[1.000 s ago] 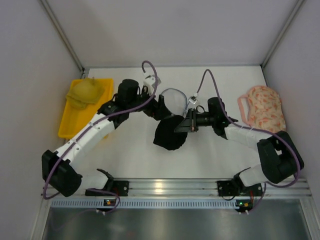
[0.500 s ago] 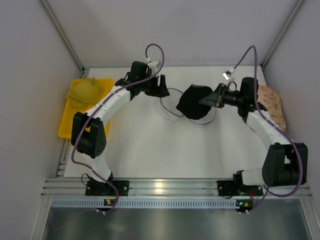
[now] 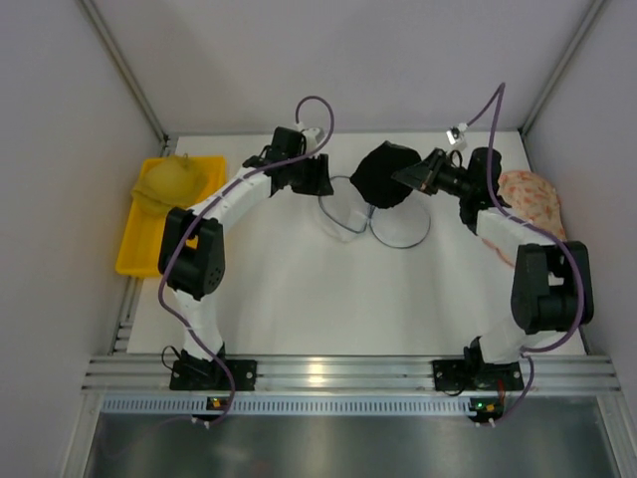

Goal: Place the bra in the laundry bag and zip it closed

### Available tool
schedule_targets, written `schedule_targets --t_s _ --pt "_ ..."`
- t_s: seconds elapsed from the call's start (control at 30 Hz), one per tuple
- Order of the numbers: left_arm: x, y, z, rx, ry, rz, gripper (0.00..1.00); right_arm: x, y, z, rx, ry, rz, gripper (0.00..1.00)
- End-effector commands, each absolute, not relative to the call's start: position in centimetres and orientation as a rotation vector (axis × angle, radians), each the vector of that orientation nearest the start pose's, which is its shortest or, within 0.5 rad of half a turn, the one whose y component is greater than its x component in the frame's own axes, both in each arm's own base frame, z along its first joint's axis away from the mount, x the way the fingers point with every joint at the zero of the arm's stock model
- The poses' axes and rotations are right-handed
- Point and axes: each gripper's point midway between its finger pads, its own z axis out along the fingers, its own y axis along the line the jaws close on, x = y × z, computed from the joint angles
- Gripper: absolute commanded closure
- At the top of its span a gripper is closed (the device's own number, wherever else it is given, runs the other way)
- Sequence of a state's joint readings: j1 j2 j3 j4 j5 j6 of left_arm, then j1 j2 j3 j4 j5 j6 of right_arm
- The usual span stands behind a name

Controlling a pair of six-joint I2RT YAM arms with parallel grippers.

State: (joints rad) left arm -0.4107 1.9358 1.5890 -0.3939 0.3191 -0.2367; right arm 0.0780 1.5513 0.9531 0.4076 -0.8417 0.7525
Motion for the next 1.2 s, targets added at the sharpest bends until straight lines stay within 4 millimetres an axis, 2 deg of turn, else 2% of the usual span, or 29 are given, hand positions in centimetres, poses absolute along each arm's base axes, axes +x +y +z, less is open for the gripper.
schedule_targets --t_s 0.0,0.07,0.1,0.13,0.17,0.2,0.27,0.37,0.6,0.67,0.7,0.8,0.83,0.93,1.07,1.17 --pt "45.8 -26.0 15.2 0.328 2.312 -0.681 0.47 43.3 18.8 24.0 0.044 1.728 1.299 1.0" --pt "45.9 -26.2 14.6 0.281 2.339 -0.729 0.47 43.5 19.9 24.5 0.048 1.67 1.318 1.0" --pt "46.2 -26.0 14.5 0.254 2.344 -0.75 0.48 44.1 20.0 23.5 0.093 1.669 1.314 1.0" --pt "46.2 -26.1 14.3 0.242 2.348 -0.782 0.49 44.1 20.8 24.3 0.077 1.614 1.335 1.0" --pt "45.9 -26.5 14.1 0.224 2.361 -0.842 0.49 44.2 21.2 24.2 0.111 1.604 1.362 1.0" --pt "46.2 -26.5 14.3 0.212 2.348 -0.873 0.52 44.8 21.3 23.3 0.153 1.601 1.355 1.0" --pt "46.2 -26.7 14.0 0.172 2.36 -0.936 0.6 44.6 22.8 23.4 0.133 1.57 1.385 1.0" --pt "46.2 -26.6 14.0 0.125 2.356 -1.024 0.72 44.3 24.5 22.1 0.13 1.567 1.392 1.0" --pt "45.7 -26.6 13.8 0.043 2.347 -1.176 0.91 43.1 27.9 14.6 0.144 1.697 1.39 1.0" --pt "45.6 -26.8 14.1 0.039 2.33 -1.227 0.95 42.5 28.7 13.2 0.136 1.72 1.39 1.0" --pt "45.6 -26.7 13.9 0.032 2.334 -1.235 0.98 42.2 29.2 11.6 0.147 1.753 1.387 1.0" --pt "45.4 -26.7 13.7 0.046 2.338 -1.236 1.0 41.0 30.9 9.9 0.041 1.796 1.408 1.0" --pt "45.4 -26.6 13.7 0.052 2.341 -1.23 1.0 40.1 31.8 8.4 -0.009 1.867 1.396 1.0" --pt "45.6 -26.4 14.1 0.109 2.321 -1.188 1.0 38.4 33.2 6.2 -0.12 1.98 1.412 1.0" --pt "45.7 -26.2 15.4 0.192 2.279 -1.162 1.0 37.4 34.3 4.6 -0.277 2.096 1.374 1.0" --pt "45.8 -26.1 17.0 0.269 2.236 -1.134 1.0 37.3 34.7 4.3 -0.353 2.158 1.342 1.0"
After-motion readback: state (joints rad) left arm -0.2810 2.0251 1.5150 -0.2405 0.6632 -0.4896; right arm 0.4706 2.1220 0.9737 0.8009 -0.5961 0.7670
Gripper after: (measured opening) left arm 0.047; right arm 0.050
